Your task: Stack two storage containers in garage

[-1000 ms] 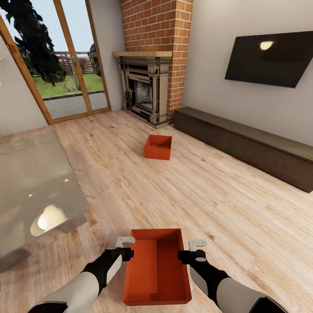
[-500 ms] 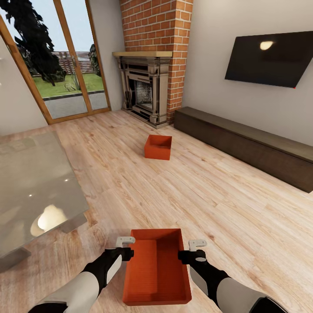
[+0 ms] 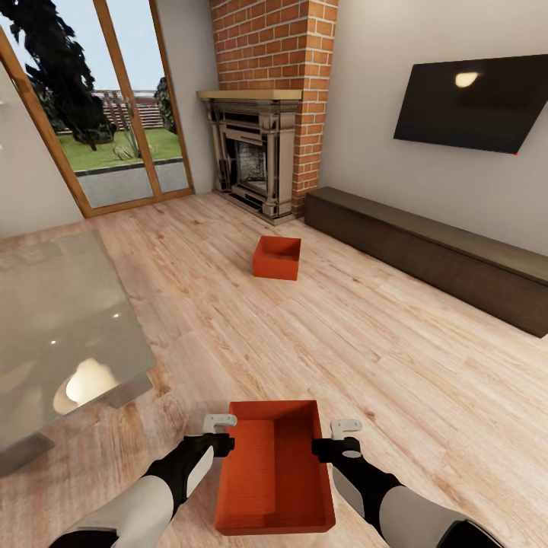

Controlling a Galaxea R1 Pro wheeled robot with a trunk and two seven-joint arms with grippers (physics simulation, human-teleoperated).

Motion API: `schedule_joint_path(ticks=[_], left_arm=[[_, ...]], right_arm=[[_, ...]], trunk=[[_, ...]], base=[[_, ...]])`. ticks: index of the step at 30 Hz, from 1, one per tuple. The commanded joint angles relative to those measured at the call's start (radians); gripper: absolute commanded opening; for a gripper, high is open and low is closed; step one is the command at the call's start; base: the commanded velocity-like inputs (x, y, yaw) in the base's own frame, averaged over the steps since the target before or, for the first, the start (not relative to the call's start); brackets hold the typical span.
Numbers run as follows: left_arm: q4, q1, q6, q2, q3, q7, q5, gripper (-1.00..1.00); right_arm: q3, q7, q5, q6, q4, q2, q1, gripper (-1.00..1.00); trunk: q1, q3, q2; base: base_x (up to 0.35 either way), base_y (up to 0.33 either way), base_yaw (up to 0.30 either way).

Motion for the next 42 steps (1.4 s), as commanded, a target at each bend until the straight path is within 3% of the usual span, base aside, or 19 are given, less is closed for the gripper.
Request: schedule_joint_path(ticks=[1, 19, 33, 39, 42], left_arm=[[-0.002, 0.000, 0.006, 0.000, 0.001, 0.003, -0.001, 1.00], [-0.010, 0.000, 0.010, -0.008, 0.009, 0.013, -0.001, 1.00], [-0.030, 0.000, 0.022, -0.004, 0.008, 0.015, 0.004, 1.00], [-0.033, 0.000, 0.021, -0.006, 0.009, 0.015, 0.001, 1.00], [-0.033, 0.000, 0.021, -0.006, 0.009, 0.015, 0.002, 1.00]], right_arm=[[0.009, -0.005, -0.009, 0.000, -0.001, 0.000, -0.001, 1.00], [0.007, -0.006, -0.009, 0.000, -0.001, -0.003, -0.001, 1.00], [0.007, -0.006, -0.010, 0.000, 0.000, -0.005, -0.001, 1.00], [0.007, -0.006, -0.010, 0.000, 0.000, -0.007, -0.001, 1.00], [0.007, -0.006, -0.010, 0.000, 0.000, -0.007, -0.001, 1.00]], trunk=[[0.000, -0.001, 0.000], [0.000, -0.001, 0.000], [0.054, -0.045, -0.098], [0.054, -0.045, -0.098], [0.065, -0.054, -0.119]], base=[[0.000, 0.000, 0.000], [0.000, 0.000, 0.000], [0.000, 0.000, 0.000], [0.000, 0.000, 0.000], [0.000, 0.000, 0.000]])
